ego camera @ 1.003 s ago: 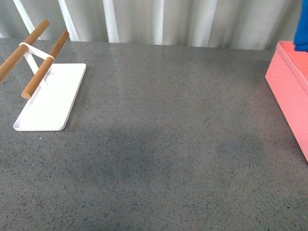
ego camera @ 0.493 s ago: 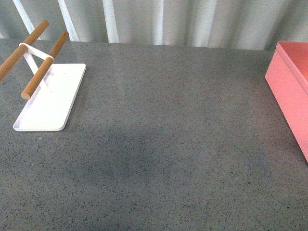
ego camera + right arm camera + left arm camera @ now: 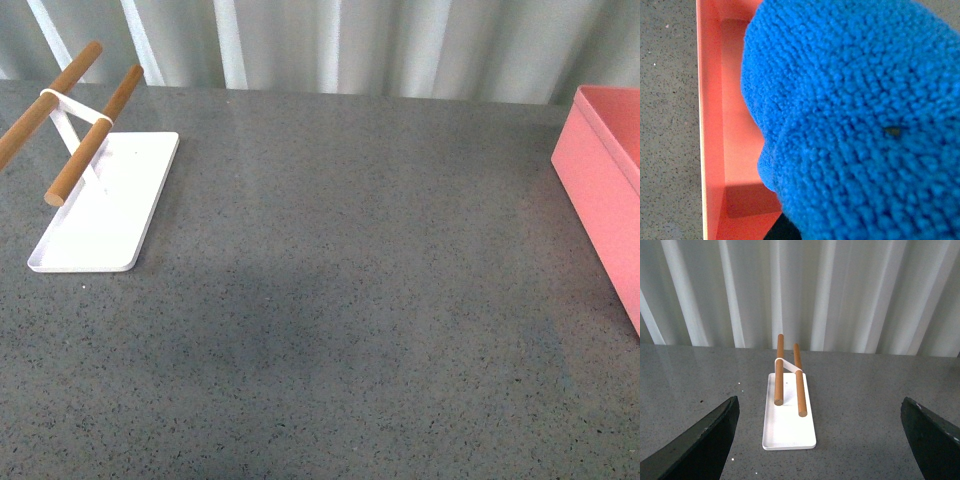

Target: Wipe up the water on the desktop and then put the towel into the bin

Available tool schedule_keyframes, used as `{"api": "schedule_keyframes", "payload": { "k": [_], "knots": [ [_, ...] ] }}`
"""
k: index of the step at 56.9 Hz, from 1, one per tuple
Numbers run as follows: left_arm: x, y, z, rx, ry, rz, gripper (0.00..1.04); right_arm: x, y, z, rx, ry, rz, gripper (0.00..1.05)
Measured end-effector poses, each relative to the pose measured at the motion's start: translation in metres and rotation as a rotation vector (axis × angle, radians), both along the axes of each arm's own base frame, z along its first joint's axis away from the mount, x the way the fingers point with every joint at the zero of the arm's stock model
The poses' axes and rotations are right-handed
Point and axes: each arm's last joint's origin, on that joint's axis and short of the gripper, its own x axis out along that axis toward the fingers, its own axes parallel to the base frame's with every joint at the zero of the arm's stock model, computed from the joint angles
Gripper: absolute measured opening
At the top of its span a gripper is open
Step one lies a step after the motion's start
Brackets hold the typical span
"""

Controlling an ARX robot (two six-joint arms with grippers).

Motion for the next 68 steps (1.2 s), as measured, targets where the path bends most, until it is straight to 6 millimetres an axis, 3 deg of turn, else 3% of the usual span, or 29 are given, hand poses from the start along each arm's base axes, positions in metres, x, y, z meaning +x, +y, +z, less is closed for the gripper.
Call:
{"api": "schedule_keyframes", "payload": {
  "k": [22,41,53,65,68],
  "knots": [
    [0.0,0.0,0.0,0.0,0.0,0.0,0.98,-0.004,-0.004,-0.014,-0.018,0.013,-0.004,0.05],
    [0.0,0.0,0.0,0.0,0.0,0.0,0.98,-0.005,-0.005,-0.016,-0.027,0.021,-0.011,0.54],
    [0.0,0.0,0.0,0.0,0.0,0.0,0.98,-0.005,-0.005,-0.016,-0.027,0.02,-0.011,0.99],
    [0.0,0.0,0.0,0.0,0.0,0.0,0.98,-0.005,-0.005,-0.017,-0.014,0.006,-0.009,0.97],
    [0.0,0.0,0.0,0.0,0.0,0.0,0.98,-0.008,-0.004,-0.026,0.122,-0.239,0.051,0.88]
  ]
}}
